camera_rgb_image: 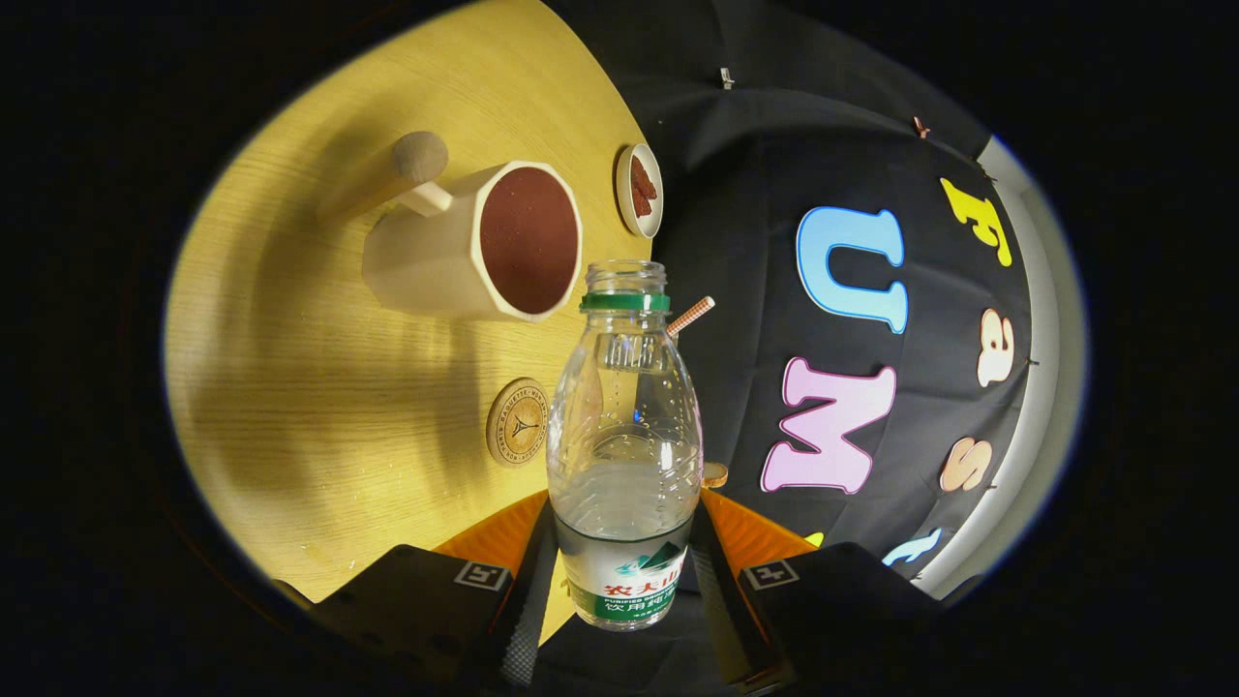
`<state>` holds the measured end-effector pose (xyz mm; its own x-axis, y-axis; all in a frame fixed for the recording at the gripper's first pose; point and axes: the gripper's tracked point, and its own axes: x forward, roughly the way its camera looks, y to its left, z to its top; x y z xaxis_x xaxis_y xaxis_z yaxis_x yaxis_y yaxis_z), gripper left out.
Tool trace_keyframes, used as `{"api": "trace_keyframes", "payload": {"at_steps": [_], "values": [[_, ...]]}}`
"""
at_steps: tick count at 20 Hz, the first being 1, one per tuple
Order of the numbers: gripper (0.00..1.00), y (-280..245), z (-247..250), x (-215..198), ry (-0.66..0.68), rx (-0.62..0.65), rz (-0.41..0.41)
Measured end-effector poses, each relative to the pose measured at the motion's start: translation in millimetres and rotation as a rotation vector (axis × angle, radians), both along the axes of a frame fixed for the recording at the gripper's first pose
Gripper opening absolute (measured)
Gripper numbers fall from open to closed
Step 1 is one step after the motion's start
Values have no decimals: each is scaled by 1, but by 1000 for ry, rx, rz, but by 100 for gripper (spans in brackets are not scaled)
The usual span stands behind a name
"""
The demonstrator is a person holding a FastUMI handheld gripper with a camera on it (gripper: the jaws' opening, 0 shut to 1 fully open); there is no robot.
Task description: Take the bottle from table, then pour the juice into the cup, finally place the bottle on the coaster
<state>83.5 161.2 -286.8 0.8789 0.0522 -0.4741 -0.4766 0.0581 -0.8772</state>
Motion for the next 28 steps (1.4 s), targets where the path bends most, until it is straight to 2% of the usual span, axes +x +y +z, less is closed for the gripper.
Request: {"api": "trace_keyframes", "payload": {"at_steps": [9, 28], "values": [[72, 1, 0, 3, -15, -64, 49], [72, -2, 1, 14, -28, -138, 93]]}}
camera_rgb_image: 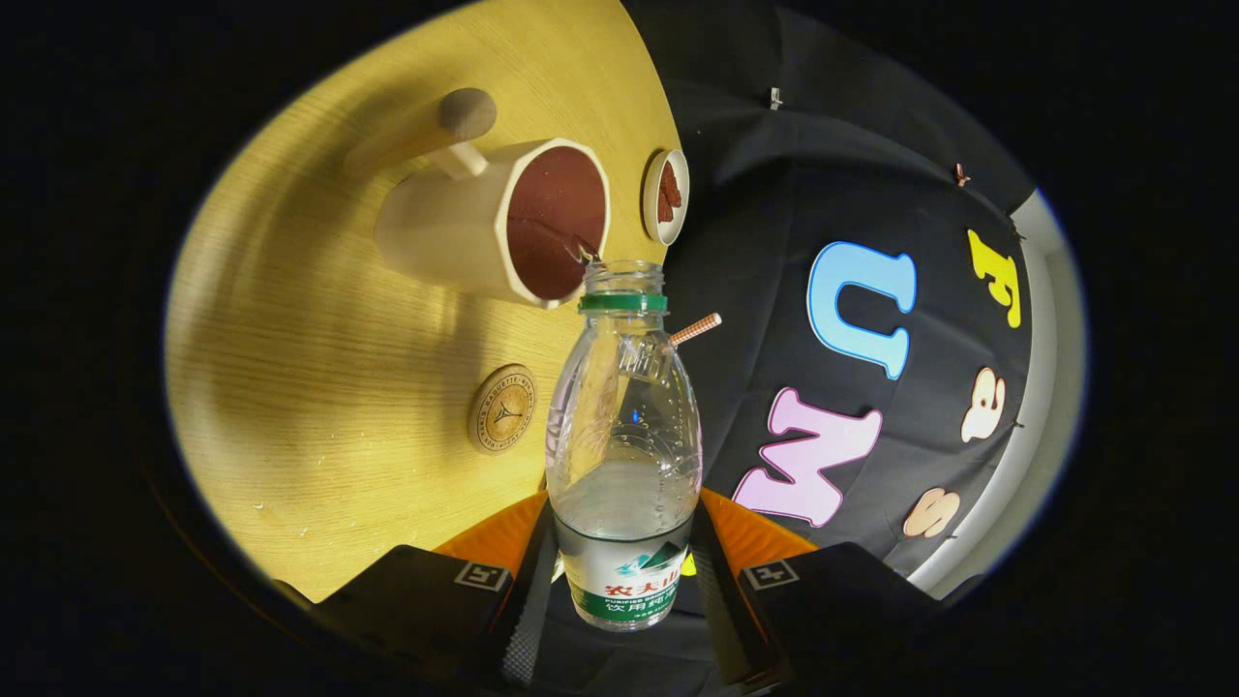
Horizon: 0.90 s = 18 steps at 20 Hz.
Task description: Take the bottle from table, then pour the juice into the cup, finally place the bottle on the coaster
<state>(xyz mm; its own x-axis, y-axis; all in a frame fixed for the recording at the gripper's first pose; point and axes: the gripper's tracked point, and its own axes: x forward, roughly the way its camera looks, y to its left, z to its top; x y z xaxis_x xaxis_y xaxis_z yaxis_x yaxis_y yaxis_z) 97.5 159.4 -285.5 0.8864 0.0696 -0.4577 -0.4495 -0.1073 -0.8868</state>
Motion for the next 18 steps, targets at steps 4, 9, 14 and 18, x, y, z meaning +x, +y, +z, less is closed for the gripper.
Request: {"api": "trace_keyframes", "payload": {"at_steps": [4, 9, 14, 18], "values": [[72, -1, 0, 1, -8, -15, 15], [72, -1, 6, 8, -24, -33, 25], [72, 5, 10, 8, -39, -59, 57], [72, 6, 10, 7, -38, -78, 72]]}}
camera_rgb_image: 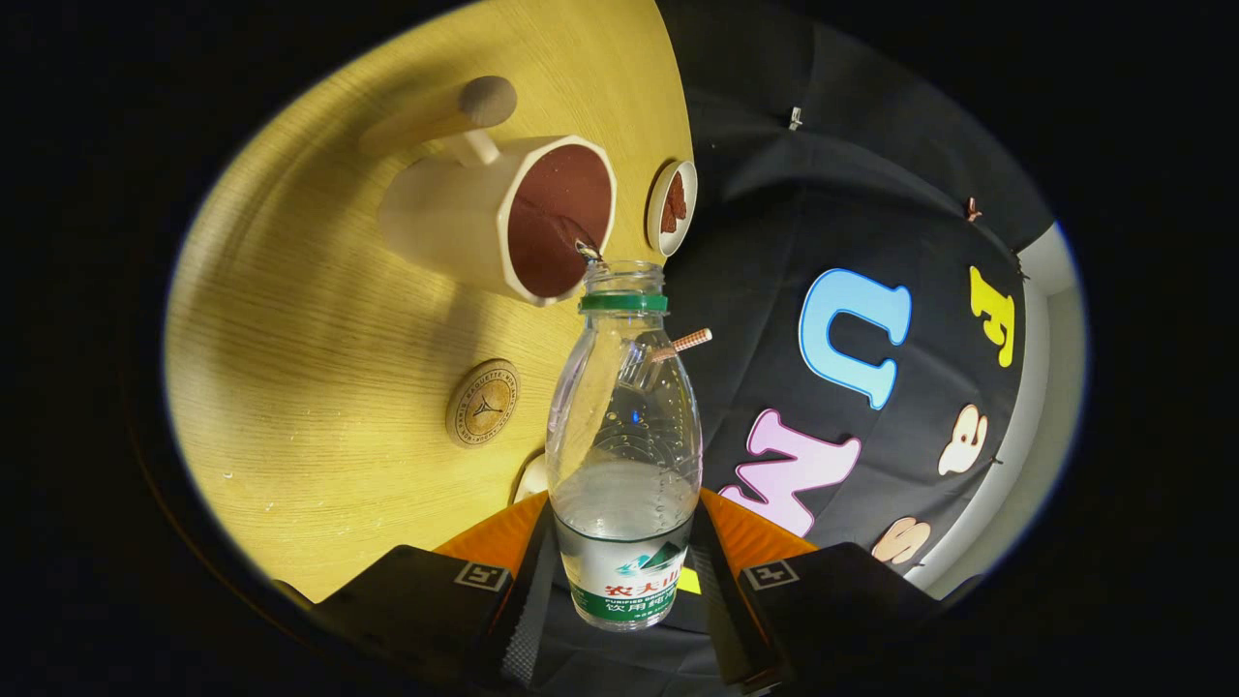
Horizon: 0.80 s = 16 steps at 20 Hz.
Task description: Take the bottle from table, then pour the juice into the cup, finally place the bottle on the coaster
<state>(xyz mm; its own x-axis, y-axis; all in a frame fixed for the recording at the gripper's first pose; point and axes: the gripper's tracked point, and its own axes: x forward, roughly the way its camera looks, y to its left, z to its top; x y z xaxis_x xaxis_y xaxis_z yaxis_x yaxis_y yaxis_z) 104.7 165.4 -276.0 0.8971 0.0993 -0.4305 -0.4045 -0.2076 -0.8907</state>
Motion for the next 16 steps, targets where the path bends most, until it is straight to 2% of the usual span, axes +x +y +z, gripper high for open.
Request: {"api": "trace_keyframes", "payload": {"at_steps": [16], "values": [[72, 7, 14, 10, -54, -110, 79]]}}
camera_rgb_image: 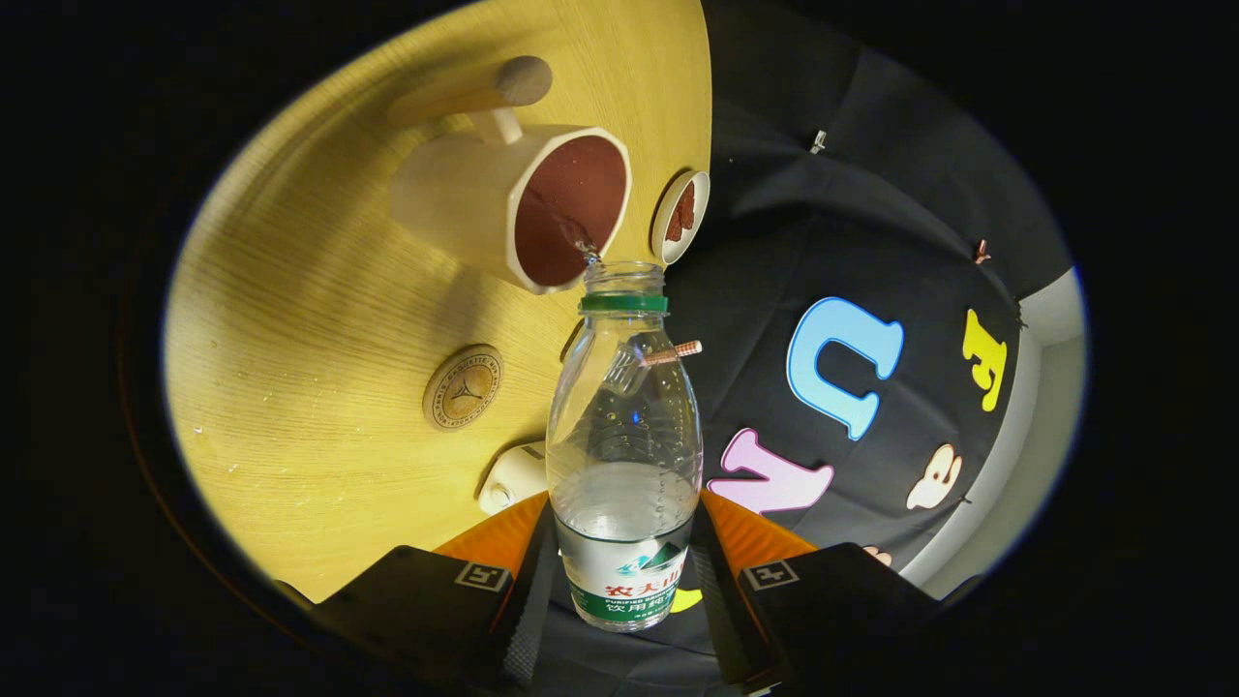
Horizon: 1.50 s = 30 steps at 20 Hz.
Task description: Take the bottle from table, then pour the juice into the cup, finally place the bottle on the coaster
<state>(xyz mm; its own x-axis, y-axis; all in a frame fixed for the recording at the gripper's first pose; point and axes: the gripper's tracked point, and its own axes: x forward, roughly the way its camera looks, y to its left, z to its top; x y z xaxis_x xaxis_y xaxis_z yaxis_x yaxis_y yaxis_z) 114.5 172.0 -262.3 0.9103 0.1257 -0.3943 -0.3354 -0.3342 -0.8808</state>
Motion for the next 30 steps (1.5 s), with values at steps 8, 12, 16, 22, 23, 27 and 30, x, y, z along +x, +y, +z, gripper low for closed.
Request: {"api": "trace_keyframes", "payload": {"at_steps": [8, 12, 16, 22, 23, 27, 30], "values": [[72, 9, 16, -2, -36, -74, 74], [72, 10, 22, -2, -54, -107, 108], [72, 13, 25, -4, -67, -144, 147], [72, 23, 35, -1, -88, -175, 198], [72, 24, 36, 0, -94, -180, 205], [72, 20, 37, 2, -95, -186, 197], [72, 16, 33, 1, -78, -159, 176]]}}
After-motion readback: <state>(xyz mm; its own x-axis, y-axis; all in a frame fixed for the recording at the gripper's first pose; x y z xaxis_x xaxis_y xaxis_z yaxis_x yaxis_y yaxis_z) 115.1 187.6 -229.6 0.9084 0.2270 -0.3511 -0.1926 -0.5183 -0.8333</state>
